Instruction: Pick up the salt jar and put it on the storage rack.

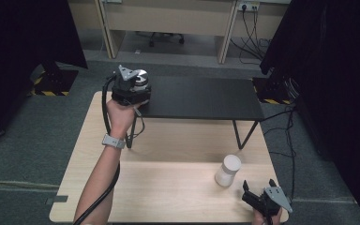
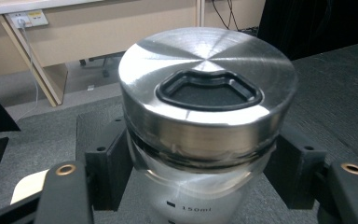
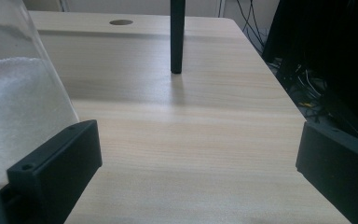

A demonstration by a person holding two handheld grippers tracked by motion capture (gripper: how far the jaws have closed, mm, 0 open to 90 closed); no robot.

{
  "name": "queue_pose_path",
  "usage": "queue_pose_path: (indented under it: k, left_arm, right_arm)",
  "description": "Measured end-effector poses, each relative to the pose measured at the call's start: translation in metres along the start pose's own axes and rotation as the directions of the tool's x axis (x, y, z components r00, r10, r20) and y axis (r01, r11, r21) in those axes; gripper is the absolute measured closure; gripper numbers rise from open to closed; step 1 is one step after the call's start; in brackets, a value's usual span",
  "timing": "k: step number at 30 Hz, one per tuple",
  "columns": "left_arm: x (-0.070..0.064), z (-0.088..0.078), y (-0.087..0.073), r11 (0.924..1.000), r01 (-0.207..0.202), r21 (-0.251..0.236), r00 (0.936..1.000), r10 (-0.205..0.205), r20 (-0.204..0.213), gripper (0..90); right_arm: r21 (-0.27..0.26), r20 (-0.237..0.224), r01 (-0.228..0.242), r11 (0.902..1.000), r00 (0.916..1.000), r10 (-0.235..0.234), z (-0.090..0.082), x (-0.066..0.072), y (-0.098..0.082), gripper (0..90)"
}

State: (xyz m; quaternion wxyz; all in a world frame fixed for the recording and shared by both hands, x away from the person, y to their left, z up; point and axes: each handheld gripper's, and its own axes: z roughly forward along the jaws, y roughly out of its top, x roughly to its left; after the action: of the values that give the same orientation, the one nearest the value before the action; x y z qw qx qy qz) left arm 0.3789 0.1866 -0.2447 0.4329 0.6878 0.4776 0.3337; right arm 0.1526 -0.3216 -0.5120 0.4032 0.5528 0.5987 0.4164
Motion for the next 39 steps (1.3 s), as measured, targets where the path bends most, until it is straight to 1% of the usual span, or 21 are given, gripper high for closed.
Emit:
queue_pose_path:
  k: [3, 5, 11, 14, 25, 26, 28, 29, 30, 31, 32, 33, 34, 36, 39]
  left_arm:
    - [0.002, 0.004, 0.000, 0.9999, 0.000, 0.013, 1.0000, 0.000, 0.002, 31.0]
    - [0.003, 0.005, -0.002, 0.9999, 0.008, 0.008, 0.9999, -0.008, 0.008, 31.0]
    - [0.007, 0.006, -0.003, 0.9998, 0.016, 0.007, 0.9997, -0.016, 0.016, 31.0]
    - [0.012, 0.007, -0.004, 0.9994, 0.034, 0.005, 0.9990, -0.035, 0.029, 30.9]
    - [0.014, 0.007, -0.007, 0.9994, 0.034, -0.006, 0.9988, -0.034, 0.036, 30.5]
    - [0.012, 0.007, -0.008, 0.9994, 0.033, -0.013, 0.9990, -0.032, 0.031, 29.6]
    - [0.012, 0.007, -0.008, 0.9989, 0.047, -0.009, 0.9983, -0.046, 0.036, 19.9]
    - [0.012, 0.007, -0.008, 0.9987, 0.050, -0.008, 0.9980, -0.049, 0.038, 17.4]
    - [0.010, 0.007, -0.009, 0.9988, 0.048, -0.009, 0.9984, -0.048, 0.030, 13.2]
    - [0.005, 0.007, -0.009, 0.9991, 0.041, -0.009, 0.9991, -0.041, 0.012, 8.9]
    - [0.004, 0.007, -0.007, 0.9992, 0.041, 0.001, 0.9991, -0.041, 0.007, 3.3]
    - [0.002, 0.005, -0.009, 0.9990, 0.045, -0.009, 0.9990, -0.045, 0.003, 0.0]
    - [0.001, 0.004, -0.011, 0.9991, 0.040, -0.016, 0.9992, -0.040, -0.002, 0.0]
    - [0.000, 0.003, -0.011, 0.9993, 0.031, -0.021, 0.9995, -0.031, -0.004, 0.0]
    - [0.001, 0.003, -0.011, 0.9995, 0.027, -0.015, 0.9996, -0.027, 0.003, 0.0]
  right_arm:
    - [0.004, 0.001, 0.002, 1.0000, 1.0000, -0.002, 0.000, 0.001, 0.001, 0.3]
    - [0.004, 0.002, 0.003, 1.0000, 1.0000, -0.003, 0.000, 0.001, 0.001, 0.3]
    - [0.007, 0.002, 0.006, 1.0000, 1.0000, -0.006, 0.001, 0.001, 0.001, 0.3]
    - [0.007, 0.004, 0.010, 0.9999, 0.9999, -0.010, 0.001, 0.002, 0.001, 0.3]
    - [0.010, 0.003, 0.028, 0.9995, 0.9996, -0.028, 0.001, 0.003, 0.001, 0.3]
    - [0.007, 0.003, 0.033, 0.9994, 0.9995, -0.033, 0.001, 0.003, 0.001, 0.3]
    - [-0.003, 0.005, 0.049, 0.9988, 0.9988, -0.049, 0.001, 0.005, -0.001, 0.3]
    - [-0.004, 0.005, 0.053, 0.9986, 0.9986, -0.053, 0.001, 0.005, -0.001, 0.3]
    - [-0.006, 0.008, 0.055, 0.9984, 0.9984, -0.055, 0.000, 0.006, -0.002, 0.3]
    - [-0.008, 0.009, 0.049, 0.9988, 0.9988, -0.048, 0.001, 0.006, -0.002, 0.3]
    - [-0.010, 0.007, 0.031, 0.9995, 0.9995, -0.031, 0.000, 0.004, -0.002, 0.3]
    - [-0.012, 0.005, 0.021, 0.9997, 0.9998, -0.021, 0.000, 0.003, -0.002, 0.3]
    - [-0.014, 0.001, 0.003, 0.9999, 1.0000, -0.003, 0.000, 0.001, -0.002, 0.3]
    - [-0.016, -0.002, -0.010, 0.9998, 0.9999, 0.010, 0.000, -0.001, -0.002, 0.3]
    - [-0.010, 0.002, 0.000, 1.0000, 1.0000, 0.000, 0.000, 0.000, -0.001, 0.3]
